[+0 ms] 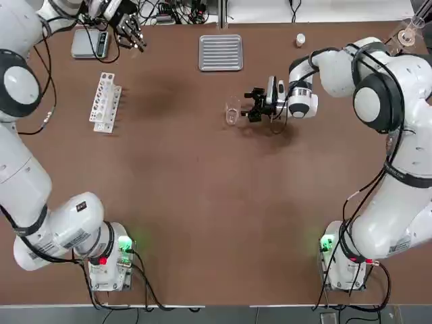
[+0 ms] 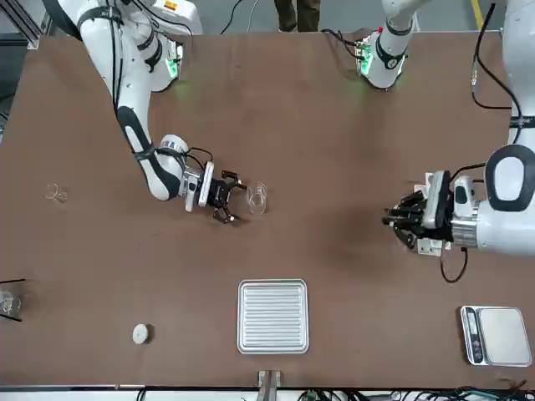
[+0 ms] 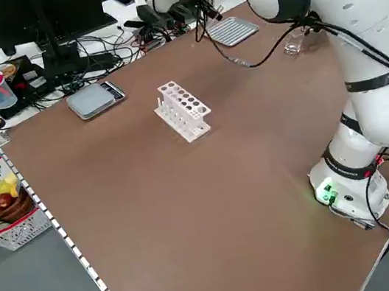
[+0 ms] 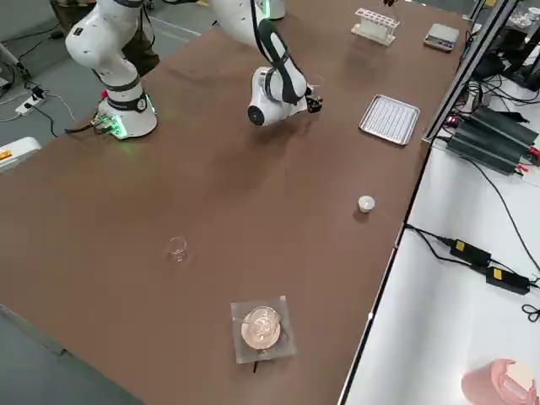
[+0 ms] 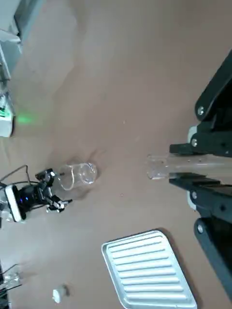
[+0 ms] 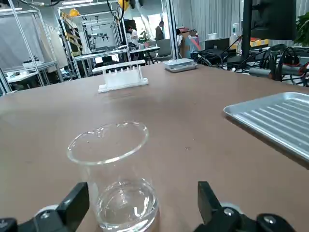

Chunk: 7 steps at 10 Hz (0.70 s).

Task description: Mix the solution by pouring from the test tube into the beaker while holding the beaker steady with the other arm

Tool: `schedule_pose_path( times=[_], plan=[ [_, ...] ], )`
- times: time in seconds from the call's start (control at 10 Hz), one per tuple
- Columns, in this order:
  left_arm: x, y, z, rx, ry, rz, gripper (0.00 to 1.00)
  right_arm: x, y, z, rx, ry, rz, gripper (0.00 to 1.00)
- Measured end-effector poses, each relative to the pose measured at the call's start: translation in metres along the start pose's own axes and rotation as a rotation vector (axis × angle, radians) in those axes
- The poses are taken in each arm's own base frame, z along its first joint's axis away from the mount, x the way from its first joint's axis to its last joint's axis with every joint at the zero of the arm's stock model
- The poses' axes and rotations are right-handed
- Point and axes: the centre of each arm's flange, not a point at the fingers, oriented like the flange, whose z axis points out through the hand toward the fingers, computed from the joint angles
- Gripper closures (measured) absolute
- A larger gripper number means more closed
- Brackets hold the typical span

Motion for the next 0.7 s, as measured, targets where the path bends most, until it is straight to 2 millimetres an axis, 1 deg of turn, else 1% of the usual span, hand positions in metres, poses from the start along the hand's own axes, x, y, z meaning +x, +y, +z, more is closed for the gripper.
schedule_pose_path(
  times=[0.1, 0.3, 0.4, 0.5, 0.7],
  plan=[
    [-0.011, 0.019, -0.011, -0.008, 0.042, 0.032, 0.78, 0.002, 0.003, -0.006, -0.004, -0.003, -0.005, 0.01],
    [-0.033, 0.062, -0.040, -0.026, 0.145, 0.080, 0.78, 0.003, 0.010, -0.023, -0.002, -0.019, -0.012, 0.01],
    [-0.045, 0.086, -0.056, -0.026, 0.205, 0.101, 0.78, 0.006, 0.016, -0.034, -0.005, -0.029, -0.012, 0.01],
    [-0.059, 0.107, -0.066, -0.018, 0.254, 0.139, 0.78, 0.010, 0.024, -0.045, -0.016, -0.044, -0.006, 0.01],
    [-0.092, 0.136, -0.071, 0.018, 0.336, 0.212, 0.78, 0.027, 0.042, -0.071, -0.009, -0.108, 0.030, 0.01]
  ],
)
